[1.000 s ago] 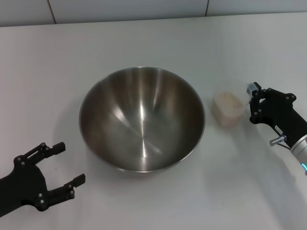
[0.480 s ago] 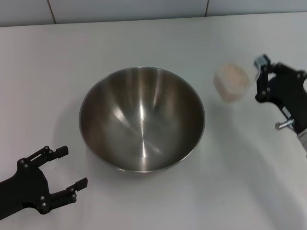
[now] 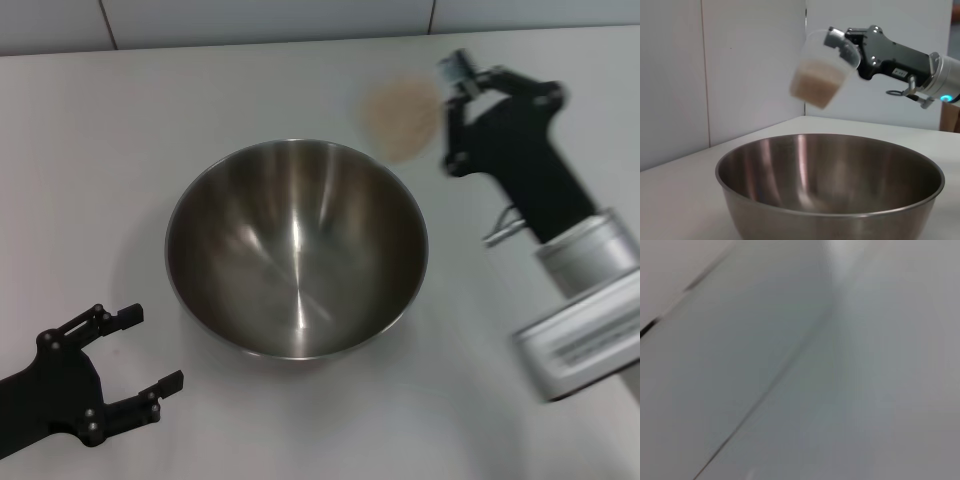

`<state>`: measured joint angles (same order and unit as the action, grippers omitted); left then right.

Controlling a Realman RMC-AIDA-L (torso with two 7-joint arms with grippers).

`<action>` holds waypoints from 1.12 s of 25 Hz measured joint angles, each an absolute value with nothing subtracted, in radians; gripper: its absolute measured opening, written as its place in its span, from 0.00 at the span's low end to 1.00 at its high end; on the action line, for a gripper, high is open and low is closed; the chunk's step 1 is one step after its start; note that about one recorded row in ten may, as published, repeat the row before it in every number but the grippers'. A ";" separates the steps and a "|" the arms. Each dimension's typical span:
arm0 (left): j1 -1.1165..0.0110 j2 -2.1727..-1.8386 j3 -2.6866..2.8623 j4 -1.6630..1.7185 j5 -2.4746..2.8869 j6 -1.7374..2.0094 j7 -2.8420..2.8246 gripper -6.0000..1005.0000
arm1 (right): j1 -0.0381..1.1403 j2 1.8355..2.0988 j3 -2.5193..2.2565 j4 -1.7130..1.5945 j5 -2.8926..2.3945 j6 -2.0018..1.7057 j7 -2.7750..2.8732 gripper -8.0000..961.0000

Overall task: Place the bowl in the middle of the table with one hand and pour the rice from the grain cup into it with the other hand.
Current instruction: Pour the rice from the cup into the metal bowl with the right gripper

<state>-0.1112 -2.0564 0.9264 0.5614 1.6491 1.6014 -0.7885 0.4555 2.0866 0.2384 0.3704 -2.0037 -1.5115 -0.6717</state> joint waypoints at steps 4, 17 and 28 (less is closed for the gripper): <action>-0.115 -2.057 0.927 0.560 1.649 1.601 -0.789 0.86 | 0.454 2.090 0.237 0.447 -2.085 -1.428 -1.143 0.03; -0.126 -2.057 0.928 0.560 1.650 1.601 -0.788 0.86 | 0.426 2.092 0.210 0.482 -2.232 -1.382 -2.072 0.03; -0.132 -2.057 0.931 0.560 1.651 1.601 -0.788 0.86 | 0.439 2.092 0.190 0.522 -2.296 -1.296 -2.616 0.03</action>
